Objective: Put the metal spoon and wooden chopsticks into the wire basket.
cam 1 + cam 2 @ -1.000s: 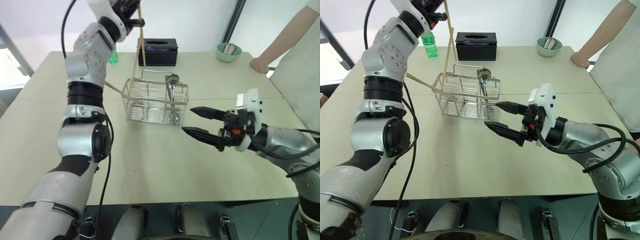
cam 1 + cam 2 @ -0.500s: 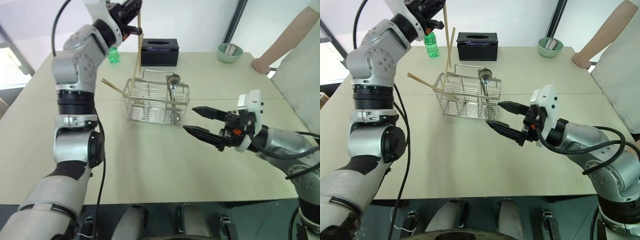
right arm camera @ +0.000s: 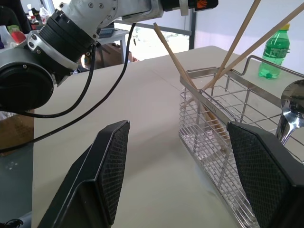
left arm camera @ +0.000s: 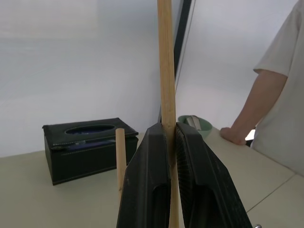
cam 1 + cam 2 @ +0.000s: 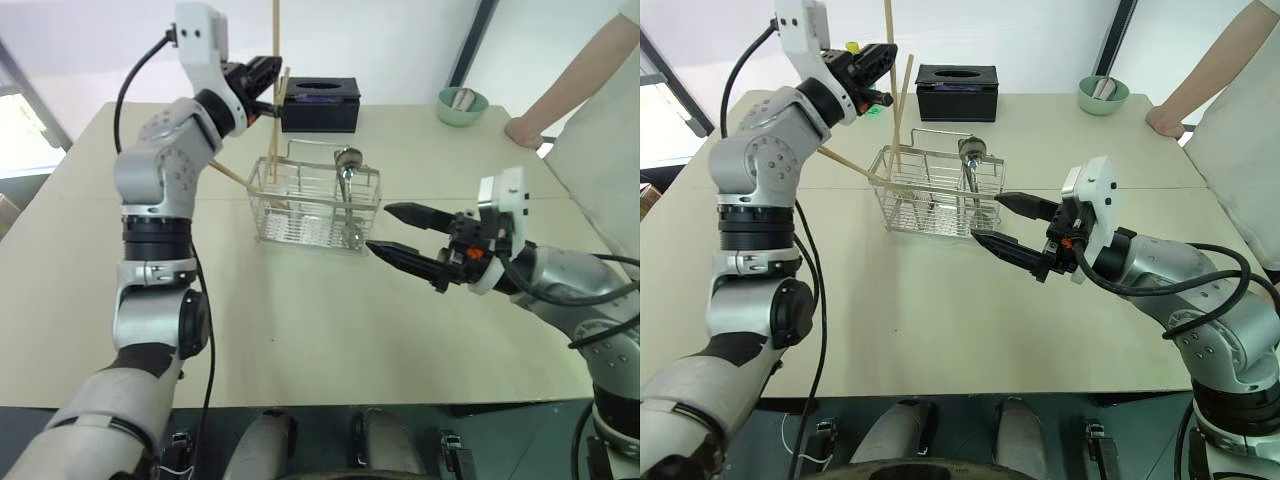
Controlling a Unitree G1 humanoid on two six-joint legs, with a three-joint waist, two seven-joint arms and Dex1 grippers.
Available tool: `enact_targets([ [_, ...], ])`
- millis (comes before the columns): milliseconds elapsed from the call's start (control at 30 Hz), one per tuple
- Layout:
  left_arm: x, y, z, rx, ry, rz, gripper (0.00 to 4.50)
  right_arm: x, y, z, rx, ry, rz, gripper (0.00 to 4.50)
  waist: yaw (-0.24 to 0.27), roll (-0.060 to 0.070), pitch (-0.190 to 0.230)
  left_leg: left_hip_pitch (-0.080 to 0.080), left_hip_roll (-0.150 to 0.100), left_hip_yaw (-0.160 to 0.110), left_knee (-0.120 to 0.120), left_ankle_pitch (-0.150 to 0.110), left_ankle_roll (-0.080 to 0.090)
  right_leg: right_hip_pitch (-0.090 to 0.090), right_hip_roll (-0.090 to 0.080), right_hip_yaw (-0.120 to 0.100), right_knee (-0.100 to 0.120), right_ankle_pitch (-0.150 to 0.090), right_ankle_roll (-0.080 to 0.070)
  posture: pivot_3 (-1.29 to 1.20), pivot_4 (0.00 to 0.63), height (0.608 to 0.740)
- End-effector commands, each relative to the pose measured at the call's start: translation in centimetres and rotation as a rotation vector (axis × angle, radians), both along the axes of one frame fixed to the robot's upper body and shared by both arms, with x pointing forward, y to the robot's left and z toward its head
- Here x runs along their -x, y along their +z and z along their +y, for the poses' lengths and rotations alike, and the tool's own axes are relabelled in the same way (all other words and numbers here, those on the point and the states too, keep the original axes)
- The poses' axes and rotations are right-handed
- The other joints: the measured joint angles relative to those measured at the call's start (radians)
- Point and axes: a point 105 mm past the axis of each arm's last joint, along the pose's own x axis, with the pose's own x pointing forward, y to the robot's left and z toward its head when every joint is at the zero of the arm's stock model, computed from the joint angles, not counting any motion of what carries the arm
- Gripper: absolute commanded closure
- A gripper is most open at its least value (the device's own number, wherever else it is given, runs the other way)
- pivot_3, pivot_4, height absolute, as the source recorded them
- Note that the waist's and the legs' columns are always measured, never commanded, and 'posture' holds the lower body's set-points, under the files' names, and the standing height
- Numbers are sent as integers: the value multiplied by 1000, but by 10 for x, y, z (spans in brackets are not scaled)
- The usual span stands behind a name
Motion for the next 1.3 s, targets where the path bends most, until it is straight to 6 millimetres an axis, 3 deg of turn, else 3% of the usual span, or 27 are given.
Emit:
enact_targets([
  [33,9,15,-4,17,-15,-68,3406,2,11,0,-15,7,-46,1108,0,0,0,0,0,0,0,0,0,0,0,0,0,0,0,0,150,661],
  [233,17,18,-6,66,-45,-68,267,3,12,-3,-10,-1,-49,1108,0,0,0,0,0,0,0,0,0,0,0,0,0,0,0,0,150,661],
  [267,18,19,-6,69,-48,-71,68,3,12,-3,-10,-2,-49,1108,0,0,0,0,0,0,0,0,0,0,0,0,0,0,0,0,150,661],
  [600,25,35,5,106,-4,-81,68,0,12,-2,-9,4,-52,1108,0,0,0,0,0,0,0,0,0,0,0,0,0,0,0,0,150,661],
  [733,30,59,29,96,40,-118,68,-2,10,-1,7,14,-62,1108,-4,0,0,0,1,0,0,0,0,0,1,0,0,0,0,0,150,661],
  [933,36,62,77,-113,94,-126,68,-17,16,-22,71,-35,-110,1108,-4,4,1,1,1,1,-1,0,0,-1,2,1,0,0,0,0,150,661],
  [1000,41,59,86,-191,91,-125,68,-20,18,-29,91,-45,-118,1108,-2,4,1,1,1,1,-1,0,0,-1,2,1,0,0,0,0,150,661],
  [1133,62,31,105,-401,32,-50,68,-32,26,-48,118,-83,-128,1108,-4,5,1,1,1,1,-1,0,0,0,2,2,0,0,0,0,150,661],
  [1300,80,-4,112,-540,1,11,68,-35,21,-52,141,-77,-110,1108,0,5,1,0,2,0,-2,0,0,-1,0,2,-1,0,-1,0,150,661],
])
